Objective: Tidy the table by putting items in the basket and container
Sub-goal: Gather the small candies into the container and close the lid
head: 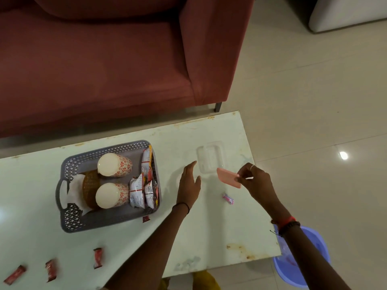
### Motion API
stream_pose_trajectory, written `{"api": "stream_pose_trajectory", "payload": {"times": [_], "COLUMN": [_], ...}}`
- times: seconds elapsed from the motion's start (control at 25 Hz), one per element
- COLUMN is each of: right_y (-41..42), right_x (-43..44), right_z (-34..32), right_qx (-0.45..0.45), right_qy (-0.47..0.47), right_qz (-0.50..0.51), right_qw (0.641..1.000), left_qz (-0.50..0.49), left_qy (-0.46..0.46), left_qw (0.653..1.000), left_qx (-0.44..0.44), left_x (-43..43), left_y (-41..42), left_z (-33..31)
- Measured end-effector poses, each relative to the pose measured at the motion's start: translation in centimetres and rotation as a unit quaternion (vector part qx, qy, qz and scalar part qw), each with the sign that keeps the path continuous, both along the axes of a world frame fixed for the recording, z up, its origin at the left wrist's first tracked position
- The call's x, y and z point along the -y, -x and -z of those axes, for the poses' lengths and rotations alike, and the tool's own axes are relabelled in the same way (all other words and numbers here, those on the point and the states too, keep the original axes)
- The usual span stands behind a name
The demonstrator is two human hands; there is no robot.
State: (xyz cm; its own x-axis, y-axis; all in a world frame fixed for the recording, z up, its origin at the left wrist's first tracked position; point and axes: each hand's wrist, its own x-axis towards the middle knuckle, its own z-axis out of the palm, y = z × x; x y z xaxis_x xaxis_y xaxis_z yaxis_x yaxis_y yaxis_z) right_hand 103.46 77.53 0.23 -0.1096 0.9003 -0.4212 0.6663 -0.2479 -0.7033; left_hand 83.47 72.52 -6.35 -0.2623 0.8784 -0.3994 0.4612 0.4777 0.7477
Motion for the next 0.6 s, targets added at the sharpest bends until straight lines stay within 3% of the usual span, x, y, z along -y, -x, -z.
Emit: {"api": "stream_pose_trajectory", "payload": {"times": [0.12,0.28,0.44,0.6], "right_y": [-0.1,-0.1,-0.8,-0.2], "right_x": [2.7,5.3,6.8,8.2], "right_z": [2.1,5.7,7.8,8.3], "right_qx": [0.078,0.219,0.238,0.243], "right_qy": [-0.074,-0.143,-0.158,-0.167], "right_qz": [-0.033,-0.164,-0.170,-0.171], "right_qw": [0.994,0.951,0.943,0.940], "left_qz": [-0.079,-0.111,-0.139,-0.208], "left_qy": [-0.013,0.023,0.066,0.164], "left_qw": [0.997,0.994,0.987,0.964], "left_qx": [0.000,-0.010,-0.035,-0.004], "left_x": [2.5,3.9,4.3,3.6], "left_y": [-0.6,-0.4,0.2,0.3], "left_z": [-0.1,0.7,2.0,2.8]}}
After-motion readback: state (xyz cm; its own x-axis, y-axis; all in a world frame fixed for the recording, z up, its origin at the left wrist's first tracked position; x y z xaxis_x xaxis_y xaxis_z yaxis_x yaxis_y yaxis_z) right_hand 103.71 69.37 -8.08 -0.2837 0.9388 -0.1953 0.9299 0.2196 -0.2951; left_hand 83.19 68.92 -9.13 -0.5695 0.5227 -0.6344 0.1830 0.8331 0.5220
